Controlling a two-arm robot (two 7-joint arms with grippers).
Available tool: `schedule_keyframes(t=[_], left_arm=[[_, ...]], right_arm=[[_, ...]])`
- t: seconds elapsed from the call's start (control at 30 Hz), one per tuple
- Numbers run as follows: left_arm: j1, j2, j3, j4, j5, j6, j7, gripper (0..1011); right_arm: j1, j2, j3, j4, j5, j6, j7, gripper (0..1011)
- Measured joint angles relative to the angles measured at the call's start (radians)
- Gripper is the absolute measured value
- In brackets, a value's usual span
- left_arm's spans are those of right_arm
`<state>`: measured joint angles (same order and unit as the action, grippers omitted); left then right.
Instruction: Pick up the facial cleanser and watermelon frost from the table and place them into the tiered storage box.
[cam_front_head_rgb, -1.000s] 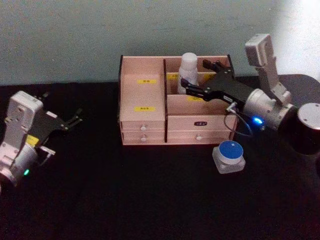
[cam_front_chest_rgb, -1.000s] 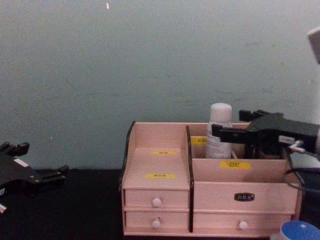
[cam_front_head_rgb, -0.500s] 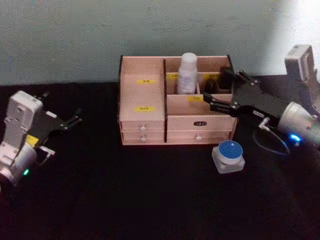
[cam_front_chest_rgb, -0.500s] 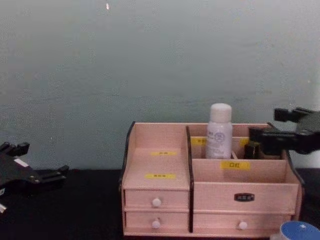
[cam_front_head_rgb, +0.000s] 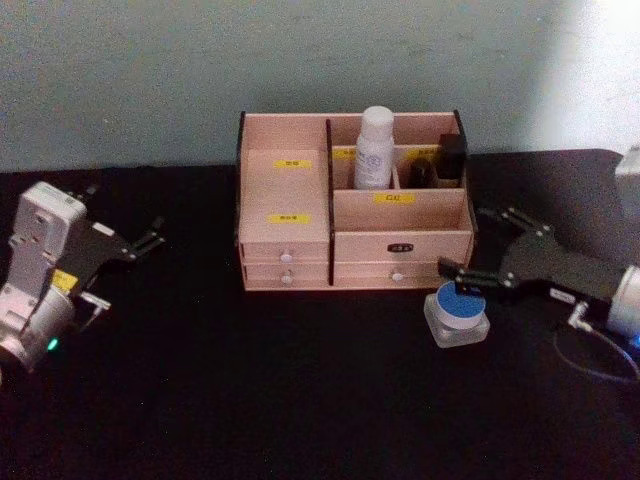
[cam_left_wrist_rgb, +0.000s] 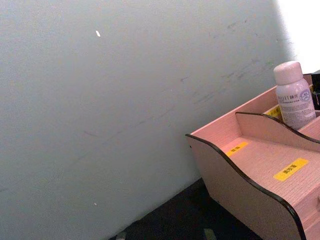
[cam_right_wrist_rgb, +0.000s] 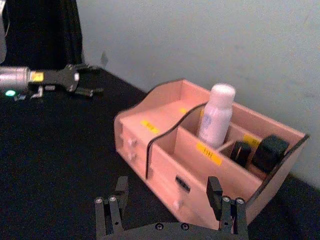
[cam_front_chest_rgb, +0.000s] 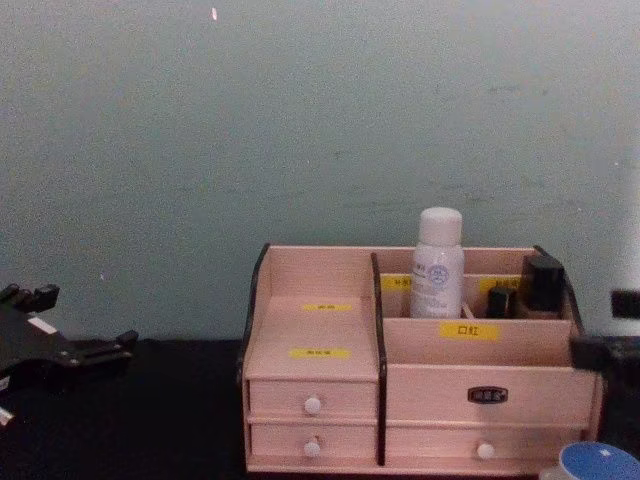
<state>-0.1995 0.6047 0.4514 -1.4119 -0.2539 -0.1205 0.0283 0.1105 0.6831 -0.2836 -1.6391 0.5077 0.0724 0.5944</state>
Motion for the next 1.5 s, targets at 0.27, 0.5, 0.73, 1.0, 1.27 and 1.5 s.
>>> schedule_keyframes(t=[0.27, 0.5, 0.73, 1.0, 1.27, 1.5], left_arm=[[0.0, 0.0, 0.0, 0.0, 0.0, 0.0, 0.0, 1001], [0.0, 0.0, 0.0, 0.0, 0.0, 0.0, 0.0, 1001], [0.0, 0.0, 0.0, 0.0, 0.0, 0.0, 0.0, 1001], [0.0, 0.0, 0.0, 0.0, 0.0, 0.0, 0.0, 1001], [0.0, 0.0, 0.0, 0.0, 0.0, 0.0, 0.0, 1001], [0.0, 0.0, 0.0, 0.0, 0.0, 0.0, 0.0, 1001]], right_arm=[[-0.059, 0.067, -0.006, -0.041, 0.03, 0.056, -0.009, 1002], [-0.073, 0.086, -0.023, -0.045, 0.024, 0.083, -0.041, 1002], [-0.067, 0.084, -0.038, -0.028, 0.018, 0.105, -0.059, 1002], [-0.045, 0.067, -0.048, 0.002, 0.021, 0.138, -0.076, 1003], [-0.021, 0.053, -0.059, 0.027, 0.03, 0.161, -0.085, 1002], [0.0, 0.046, -0.071, 0.045, 0.028, 0.169, -0.09, 1002]])
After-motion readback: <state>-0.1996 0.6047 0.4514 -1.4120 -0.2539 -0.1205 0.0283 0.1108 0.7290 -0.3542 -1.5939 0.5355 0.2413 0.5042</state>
